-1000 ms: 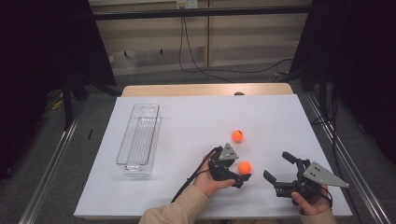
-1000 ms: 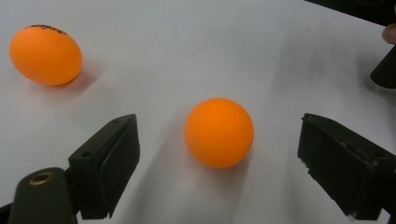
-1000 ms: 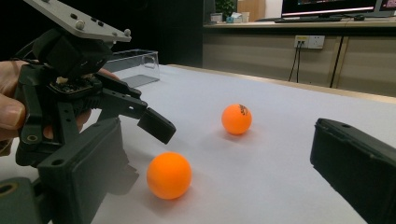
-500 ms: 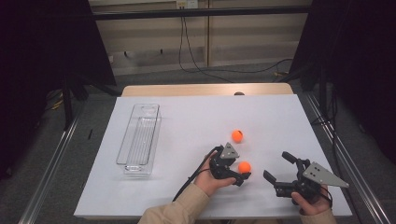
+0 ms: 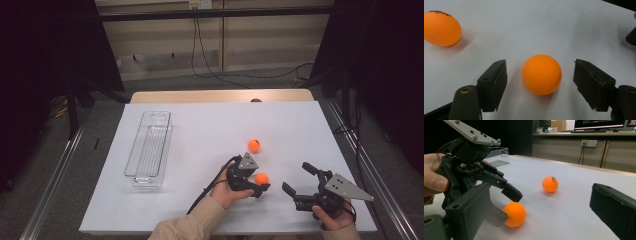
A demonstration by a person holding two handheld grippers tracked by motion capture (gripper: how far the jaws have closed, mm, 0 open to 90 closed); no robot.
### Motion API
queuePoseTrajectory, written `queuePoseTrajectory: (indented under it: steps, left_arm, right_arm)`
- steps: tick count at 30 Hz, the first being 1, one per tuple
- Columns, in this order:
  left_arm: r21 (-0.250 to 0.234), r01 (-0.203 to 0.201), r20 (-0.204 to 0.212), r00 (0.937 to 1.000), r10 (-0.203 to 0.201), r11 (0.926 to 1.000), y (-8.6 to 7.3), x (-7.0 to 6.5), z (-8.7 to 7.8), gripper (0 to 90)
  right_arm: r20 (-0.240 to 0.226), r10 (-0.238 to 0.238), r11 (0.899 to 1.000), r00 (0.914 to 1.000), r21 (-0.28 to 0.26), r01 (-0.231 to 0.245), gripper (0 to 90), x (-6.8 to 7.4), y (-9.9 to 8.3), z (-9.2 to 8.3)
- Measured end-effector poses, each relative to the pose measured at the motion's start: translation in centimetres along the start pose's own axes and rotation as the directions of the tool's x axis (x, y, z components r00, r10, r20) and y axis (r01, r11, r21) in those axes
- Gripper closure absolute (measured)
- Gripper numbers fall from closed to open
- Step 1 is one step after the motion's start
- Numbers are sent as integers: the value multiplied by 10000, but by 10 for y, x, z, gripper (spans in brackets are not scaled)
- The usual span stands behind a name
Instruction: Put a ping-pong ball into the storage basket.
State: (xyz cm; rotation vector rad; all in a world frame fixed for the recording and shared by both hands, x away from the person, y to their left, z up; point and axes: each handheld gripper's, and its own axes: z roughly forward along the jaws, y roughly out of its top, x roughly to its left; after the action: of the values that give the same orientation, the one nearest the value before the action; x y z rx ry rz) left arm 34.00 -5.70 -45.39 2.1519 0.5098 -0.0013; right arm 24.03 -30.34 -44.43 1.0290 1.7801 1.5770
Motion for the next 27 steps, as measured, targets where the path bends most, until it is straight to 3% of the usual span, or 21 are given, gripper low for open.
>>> queuePoseTrajectory:
  steps: [17,27]
  left_arm:
    - [61,-43,112,9999,42,10000,-1,1,4,356]
    - [369,-152,13,9999,151,9992,-3,2,9,392]
  right_arm:
    - [-28,-25,10000,10000,4,25,34,0,0,0]
    - [-11,4,10000,10000,10,-4,33,0,0,0]
